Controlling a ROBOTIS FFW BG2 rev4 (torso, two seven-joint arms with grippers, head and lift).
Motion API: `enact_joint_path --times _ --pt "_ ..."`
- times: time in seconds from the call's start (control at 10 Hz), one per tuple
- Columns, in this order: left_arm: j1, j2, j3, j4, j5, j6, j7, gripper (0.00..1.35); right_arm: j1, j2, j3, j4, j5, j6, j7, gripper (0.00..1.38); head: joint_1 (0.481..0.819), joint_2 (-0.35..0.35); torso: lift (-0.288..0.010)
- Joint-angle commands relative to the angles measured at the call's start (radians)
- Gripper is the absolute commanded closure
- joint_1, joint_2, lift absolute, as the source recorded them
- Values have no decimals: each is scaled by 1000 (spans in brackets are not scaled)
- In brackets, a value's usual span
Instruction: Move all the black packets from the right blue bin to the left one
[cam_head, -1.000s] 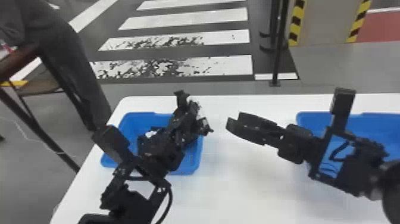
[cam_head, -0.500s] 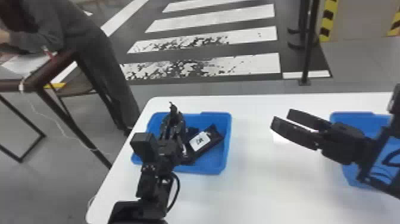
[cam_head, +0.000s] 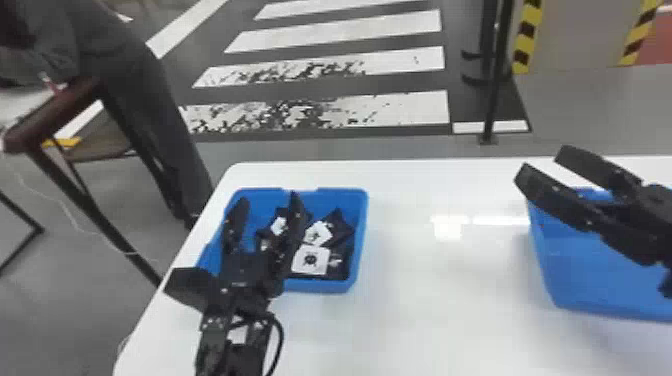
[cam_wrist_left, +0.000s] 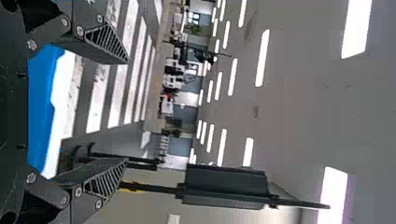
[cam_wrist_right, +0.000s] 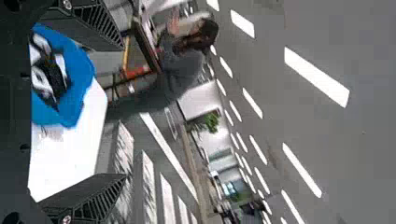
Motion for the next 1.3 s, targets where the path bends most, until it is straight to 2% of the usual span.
enact_joint_path --times 0.0,0.2,0.3,0.4,0.6,0.7,0.8,0.9,1.0,1.2 --pt "104 -10 -29 -124 -16 -63 10 -2 113 33 -122 -85 112 -38 -24 91 695 201 -140" --pt "234 -5 -91 -278 -48 -46 18 -2 245 68 -242 -157 251 -97 -50 93 695 94 -140" --pt "266 -2 -101 -310 -102 -31 18 -2 319 88 -278 -198 287 -155 -79 93 695 30 -140" --pt "286 -1 -101 -310 -112 -29 18 -2 368 108 -290 -213 305 -209 -91 94 695 -21 -140" --pt "332 -7 -83 -313 -148 -34 18 -2 449 118 -290 -255 375 -249 -94 94 695 -56 -140" --pt "352 -9 -83 -345 -156 47 10 -1 493 128 -292 -269 373 -251 -96 94 695 -55 -140" --pt "362 -12 -73 -372 -170 104 10 246 537 140 -296 -284 383 -251 -108 96 695 -56 -140" --pt "369 -18 -61 -386 -160 175 12 404 555 146 -296 -294 389 -232 -122 96 695 -59 -140" --pt "374 -18 -59 -396 -162 187 12 481 562 146 -296 -309 403 -219 -130 98 695 -58 -140" --pt "374 -16 -65 -404 -164 187 12 484 564 146 -294 -314 407 -214 -139 99 695 -52 -140"
